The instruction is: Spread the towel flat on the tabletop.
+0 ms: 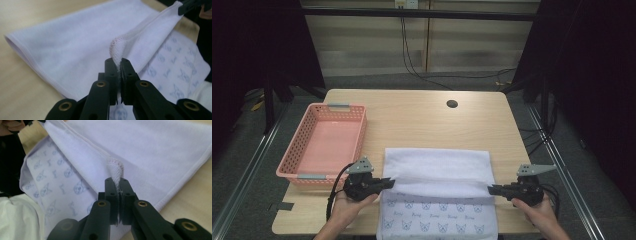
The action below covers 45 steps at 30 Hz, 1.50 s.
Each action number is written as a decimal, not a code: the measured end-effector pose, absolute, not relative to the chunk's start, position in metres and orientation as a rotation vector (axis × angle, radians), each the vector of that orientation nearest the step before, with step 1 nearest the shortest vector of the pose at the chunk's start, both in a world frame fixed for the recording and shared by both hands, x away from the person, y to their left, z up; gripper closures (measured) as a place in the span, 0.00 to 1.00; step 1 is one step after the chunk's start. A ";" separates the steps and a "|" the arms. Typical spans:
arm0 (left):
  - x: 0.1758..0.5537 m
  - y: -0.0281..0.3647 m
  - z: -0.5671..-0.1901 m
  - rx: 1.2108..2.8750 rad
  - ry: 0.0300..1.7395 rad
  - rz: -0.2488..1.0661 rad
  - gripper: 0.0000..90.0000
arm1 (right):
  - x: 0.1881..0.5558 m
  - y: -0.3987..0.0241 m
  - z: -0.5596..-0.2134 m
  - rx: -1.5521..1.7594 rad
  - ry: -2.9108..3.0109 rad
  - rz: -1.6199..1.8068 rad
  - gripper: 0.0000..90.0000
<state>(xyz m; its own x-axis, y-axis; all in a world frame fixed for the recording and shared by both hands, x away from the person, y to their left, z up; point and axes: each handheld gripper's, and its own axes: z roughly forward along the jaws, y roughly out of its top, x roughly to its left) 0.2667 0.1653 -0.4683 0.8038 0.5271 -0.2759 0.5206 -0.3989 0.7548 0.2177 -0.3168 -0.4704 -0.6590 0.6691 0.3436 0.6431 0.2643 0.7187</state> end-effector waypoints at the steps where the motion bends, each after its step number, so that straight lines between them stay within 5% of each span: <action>1: 0.265 0.166 -0.474 2.082 0.777 -0.010 0.96 | 0.217 -0.317 -0.473 1.296 2.481 1.374 0.97; 10: 0.262 0.154 -0.493 2.240 0.763 0.015 0.96 | 0.221 -0.306 -0.493 1.328 2.598 1.151 0.97; 45: 0.366 0.130 -0.501 2.153 0.907 0.103 0.97 | 0.294 -0.319 -0.498 1.412 2.427 1.108 0.98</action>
<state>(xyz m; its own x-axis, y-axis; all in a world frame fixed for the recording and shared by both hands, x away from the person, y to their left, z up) 0.3660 0.1299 -0.5010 0.7420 0.6367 -0.2099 0.5731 -0.4399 0.6914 0.2941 -0.3186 -0.4983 -0.5564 0.7945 0.2434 0.7045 0.2957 0.6452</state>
